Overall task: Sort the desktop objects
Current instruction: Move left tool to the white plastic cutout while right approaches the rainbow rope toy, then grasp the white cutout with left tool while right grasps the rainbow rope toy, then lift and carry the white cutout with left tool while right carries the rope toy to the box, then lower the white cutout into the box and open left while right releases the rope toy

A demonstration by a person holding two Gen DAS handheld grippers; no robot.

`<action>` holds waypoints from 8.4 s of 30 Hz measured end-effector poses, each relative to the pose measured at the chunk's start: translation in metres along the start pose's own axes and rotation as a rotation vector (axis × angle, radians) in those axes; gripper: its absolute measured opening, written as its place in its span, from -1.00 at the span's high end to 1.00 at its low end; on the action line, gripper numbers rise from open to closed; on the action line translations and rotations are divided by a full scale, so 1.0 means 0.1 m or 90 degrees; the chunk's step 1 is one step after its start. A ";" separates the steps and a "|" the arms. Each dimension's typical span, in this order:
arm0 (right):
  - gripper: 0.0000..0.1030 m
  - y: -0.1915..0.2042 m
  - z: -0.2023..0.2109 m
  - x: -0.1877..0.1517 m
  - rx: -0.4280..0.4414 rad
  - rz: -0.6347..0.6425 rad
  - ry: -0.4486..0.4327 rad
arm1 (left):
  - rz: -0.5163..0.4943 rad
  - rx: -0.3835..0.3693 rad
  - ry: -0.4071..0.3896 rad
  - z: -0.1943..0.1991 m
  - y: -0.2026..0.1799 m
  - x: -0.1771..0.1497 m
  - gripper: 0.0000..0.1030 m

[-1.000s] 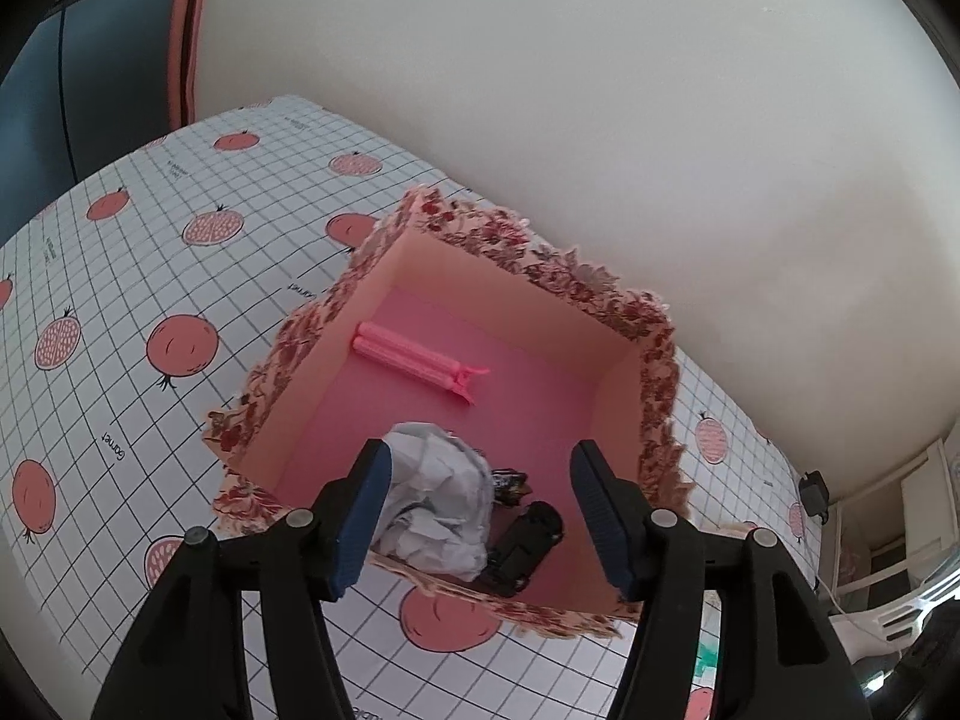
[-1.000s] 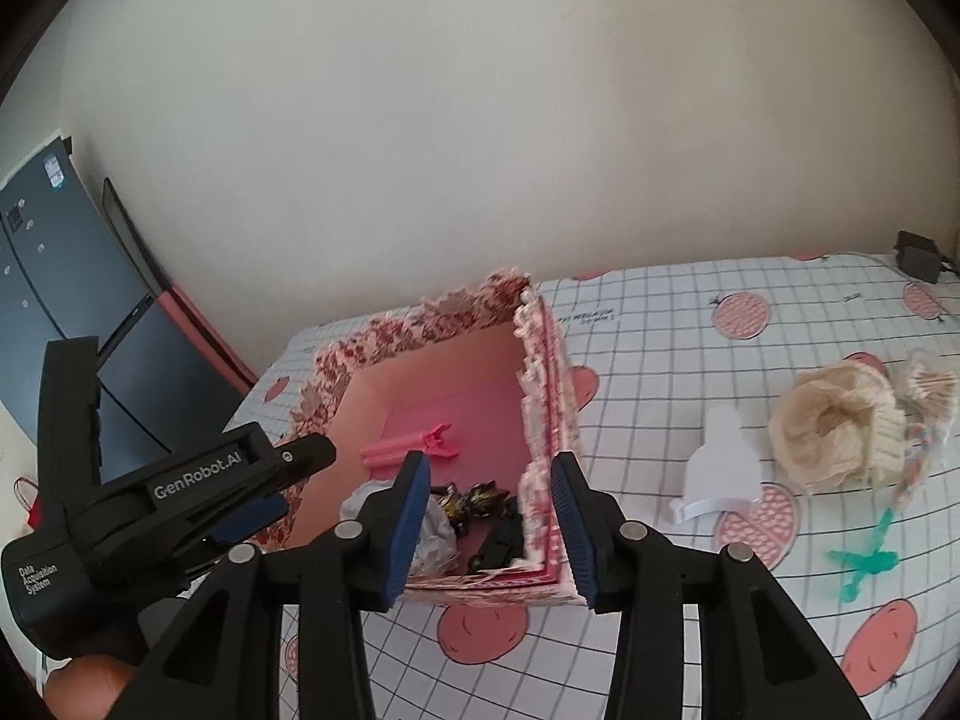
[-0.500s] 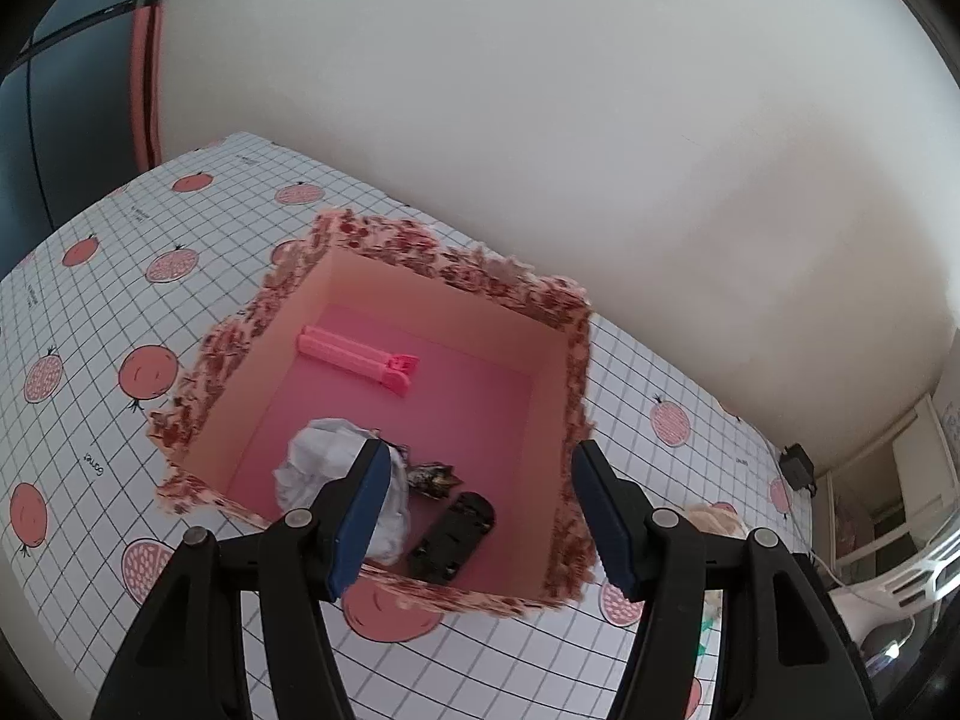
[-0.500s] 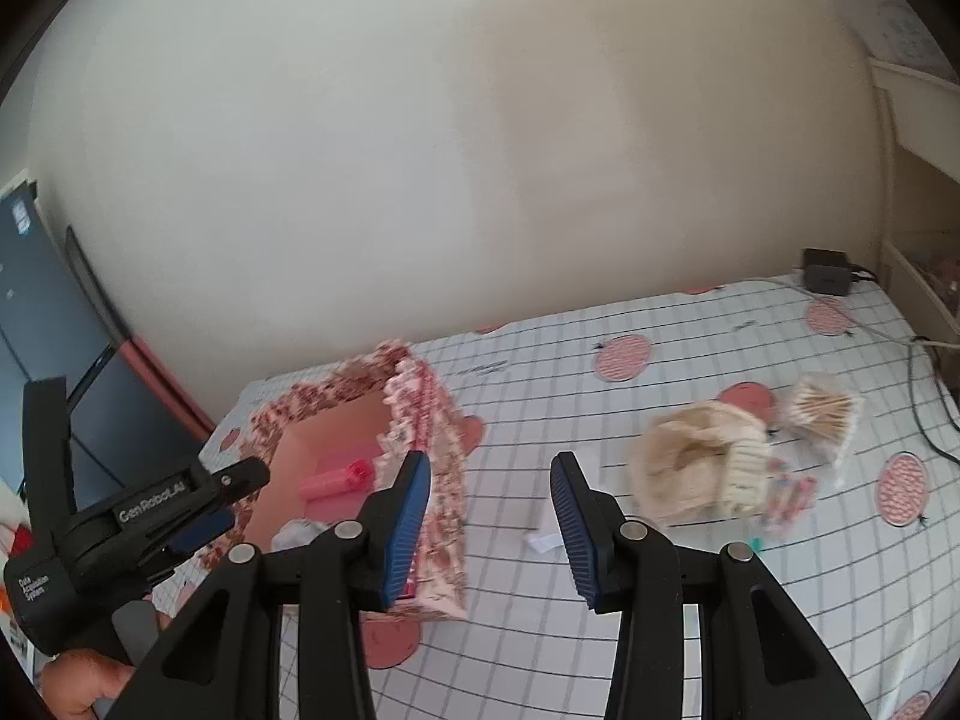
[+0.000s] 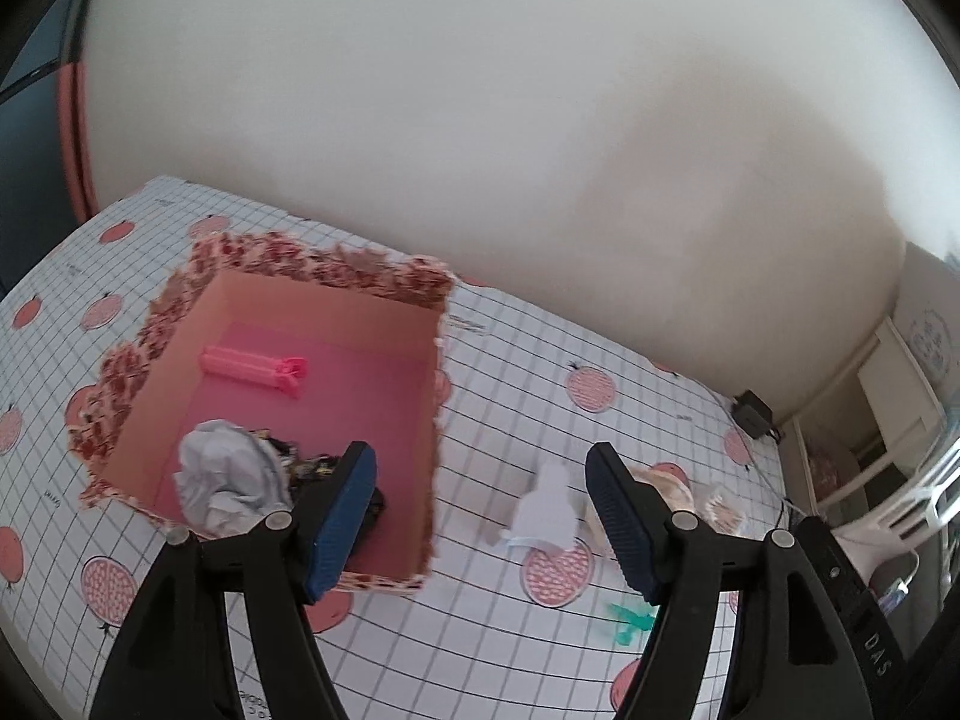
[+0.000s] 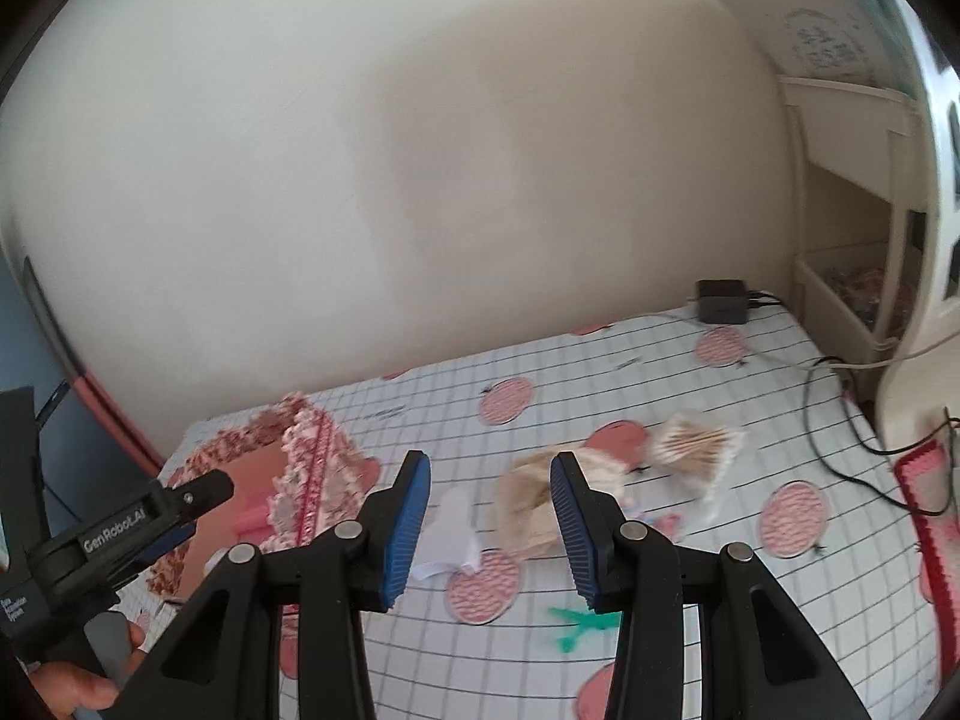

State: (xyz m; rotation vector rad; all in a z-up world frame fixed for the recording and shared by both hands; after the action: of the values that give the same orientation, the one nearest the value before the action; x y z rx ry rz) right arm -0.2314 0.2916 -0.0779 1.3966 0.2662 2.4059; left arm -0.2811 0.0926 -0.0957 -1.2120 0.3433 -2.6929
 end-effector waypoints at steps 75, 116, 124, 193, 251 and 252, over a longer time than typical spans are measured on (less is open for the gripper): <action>0.29 -0.83 -0.85 -0.77 -0.062 -0.115 0.145 | -0.154 -0.053 0.176 -1.55 -0.65 -1.03 -0.57; 0.82 -0.70 -0.63 -0.47 -0.035 -0.106 0.069 | -0.140 -0.077 0.164 -1.32 -0.66 -0.91 -0.16; 0.82 -0.60 -0.48 -0.31 -0.018 -0.102 0.030 | -0.145 -0.124 0.118 -1.01 -0.83 -0.73 -0.16; 0.82 1.97 -0.24 -0.63 0.280 0.063 0.032 | 0.141 0.062 -0.038 0.11 1.65 0.35 -0.16; 0.75 2.00 -0.81 -1.18 0.198 0.087 0.163 | 0.168 0.056 0.083 -0.39 1.82 -0.09 -0.16; 0.72 2.00 -0.81 -1.18 0.195 0.088 0.163 | 0.168 0.056 0.082 -0.39 1.82 -0.09 -0.16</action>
State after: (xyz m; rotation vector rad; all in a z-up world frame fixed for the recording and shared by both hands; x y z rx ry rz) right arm -0.2881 0.0626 -0.1477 1.2564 0.6455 2.7521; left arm -0.2939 -0.0748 -0.1771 -0.9025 0.3701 -2.5328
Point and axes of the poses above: each gripper's, at about its wrist camera, not at the fingertips, and z roughly against the way its jaws point, y to its left, x to its top, the point moved 6 cm from there along -z, roughly the way its jaws point, and after that the axes turned 6 degrees about -y, right-handed, at the moved point
